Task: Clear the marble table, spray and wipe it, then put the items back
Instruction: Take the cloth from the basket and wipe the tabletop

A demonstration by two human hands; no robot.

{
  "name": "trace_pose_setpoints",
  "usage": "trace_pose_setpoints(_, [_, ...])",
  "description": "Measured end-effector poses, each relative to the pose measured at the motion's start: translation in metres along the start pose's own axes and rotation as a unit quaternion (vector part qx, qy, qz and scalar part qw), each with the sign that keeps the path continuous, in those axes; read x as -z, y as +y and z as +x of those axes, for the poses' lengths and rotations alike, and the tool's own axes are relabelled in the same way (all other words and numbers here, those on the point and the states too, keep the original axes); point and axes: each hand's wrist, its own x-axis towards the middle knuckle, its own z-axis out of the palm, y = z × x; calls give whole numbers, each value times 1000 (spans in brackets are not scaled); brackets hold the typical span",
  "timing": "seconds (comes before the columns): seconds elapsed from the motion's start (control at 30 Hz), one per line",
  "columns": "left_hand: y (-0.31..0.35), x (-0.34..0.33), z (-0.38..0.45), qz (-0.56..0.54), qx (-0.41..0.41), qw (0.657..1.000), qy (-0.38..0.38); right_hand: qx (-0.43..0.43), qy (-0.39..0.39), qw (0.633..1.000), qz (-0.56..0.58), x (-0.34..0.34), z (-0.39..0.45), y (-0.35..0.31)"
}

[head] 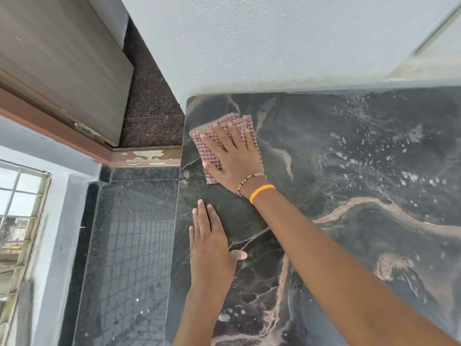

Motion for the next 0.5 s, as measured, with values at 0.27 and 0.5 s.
trace_pose_setpoints(0.27, [51, -18, -10, 7, -79, 996, -39, -190, 48, 980, 30, 23, 2, 112])
trace_pose_setpoints(0.5, [56, -23, -14, 22, -80, 996, -38, -379, 73, 921, 41, 45, -56, 216])
